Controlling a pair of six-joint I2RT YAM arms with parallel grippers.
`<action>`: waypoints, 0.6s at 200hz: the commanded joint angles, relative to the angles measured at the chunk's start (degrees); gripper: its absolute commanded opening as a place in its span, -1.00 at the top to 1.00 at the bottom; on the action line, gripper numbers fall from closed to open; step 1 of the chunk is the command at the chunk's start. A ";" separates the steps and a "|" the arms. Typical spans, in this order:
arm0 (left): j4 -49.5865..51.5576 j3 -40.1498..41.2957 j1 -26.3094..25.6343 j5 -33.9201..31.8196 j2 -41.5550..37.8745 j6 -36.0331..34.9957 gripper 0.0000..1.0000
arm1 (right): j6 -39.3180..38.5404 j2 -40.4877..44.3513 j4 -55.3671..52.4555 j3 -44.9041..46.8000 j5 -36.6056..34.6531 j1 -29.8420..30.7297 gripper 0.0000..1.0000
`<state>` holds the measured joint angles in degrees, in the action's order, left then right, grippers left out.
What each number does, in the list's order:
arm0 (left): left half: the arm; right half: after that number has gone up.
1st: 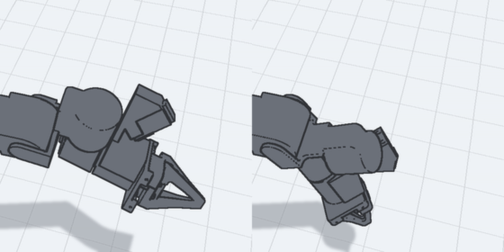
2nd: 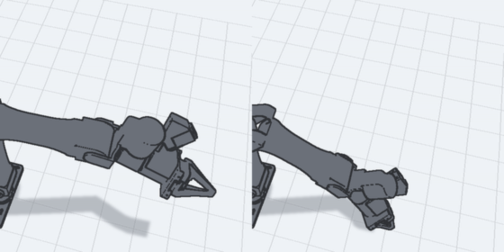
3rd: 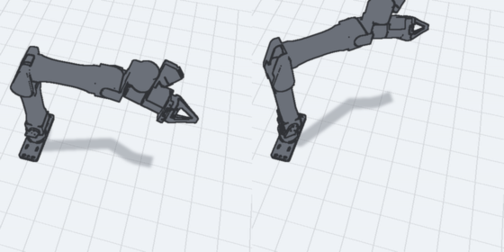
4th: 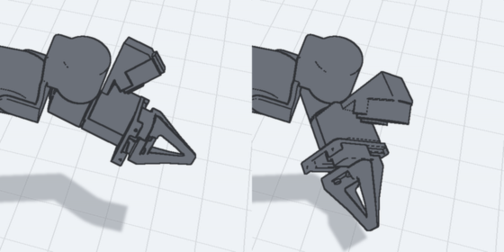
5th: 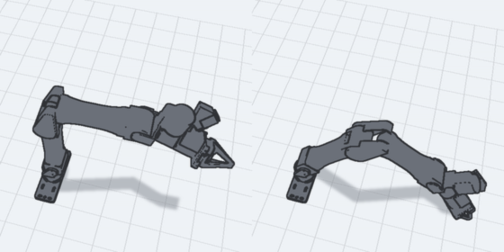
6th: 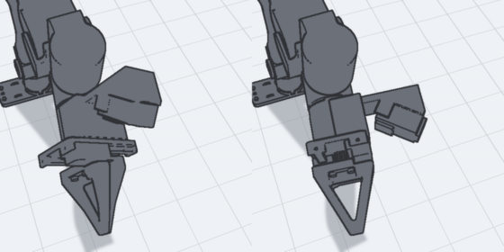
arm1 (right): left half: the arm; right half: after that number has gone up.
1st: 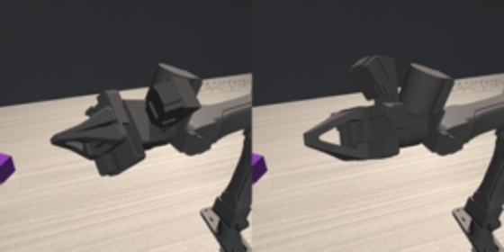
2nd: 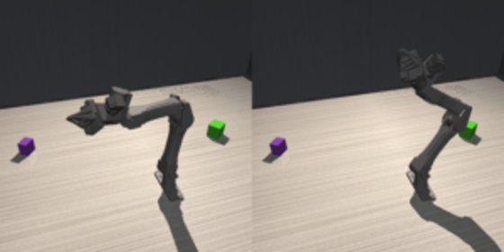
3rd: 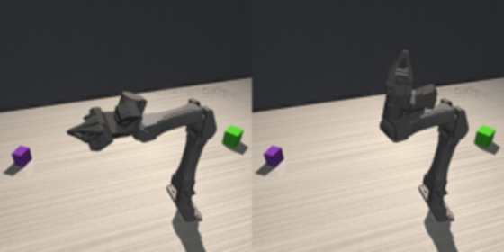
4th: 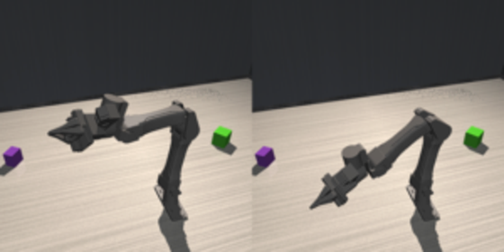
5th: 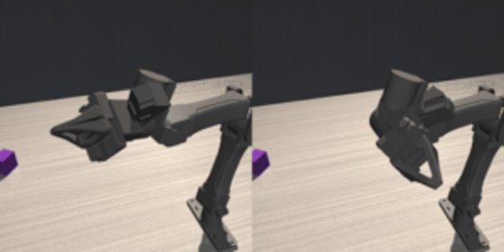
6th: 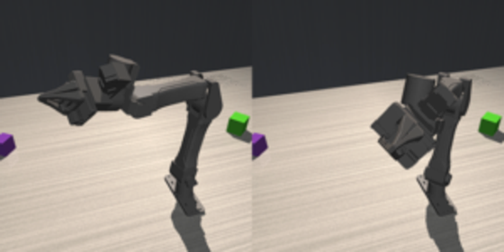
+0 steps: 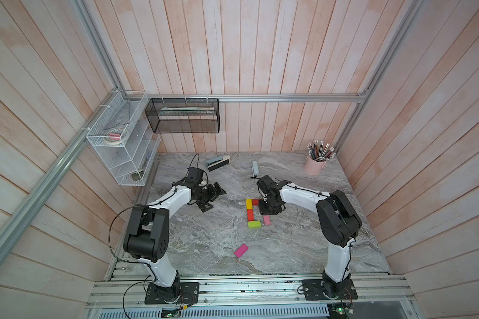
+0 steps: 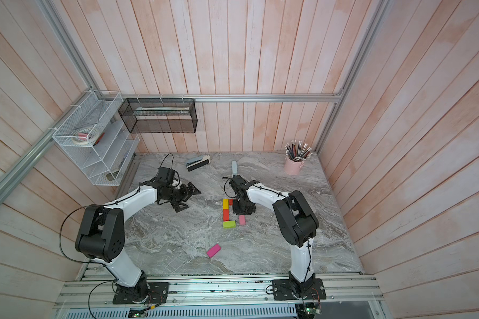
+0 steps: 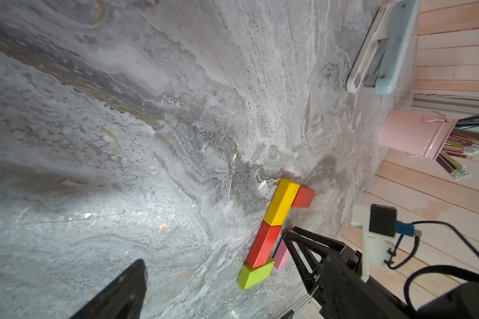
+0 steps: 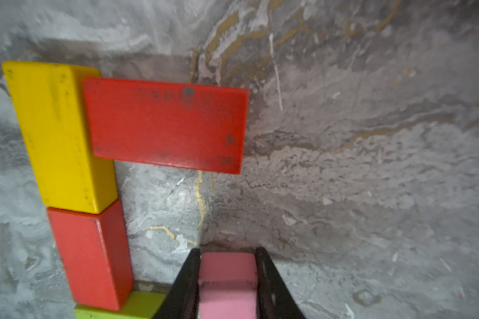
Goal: Assemble the number 6 with building blocks
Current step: Assemble the building block at the center of the board.
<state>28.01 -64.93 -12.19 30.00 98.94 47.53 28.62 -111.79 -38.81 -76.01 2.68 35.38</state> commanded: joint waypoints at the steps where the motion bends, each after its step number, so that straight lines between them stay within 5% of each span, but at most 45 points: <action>1: -0.85 0.33 -0.29 0.34 0.23 -1.56 -1.00 | -0.06 -1.64 -0.38 -1.27 1.15 0.00 0.47; 120: -0.76 0.25 -0.22 0.55 0.73 -2.45 -1.00 | 0.29 -3.69 -1.93 -2.32 3.49 1.22 0.47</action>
<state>27.79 -64.93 -12.19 30.00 98.96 46.48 28.64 -113.16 -39.20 -77.78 4.67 35.64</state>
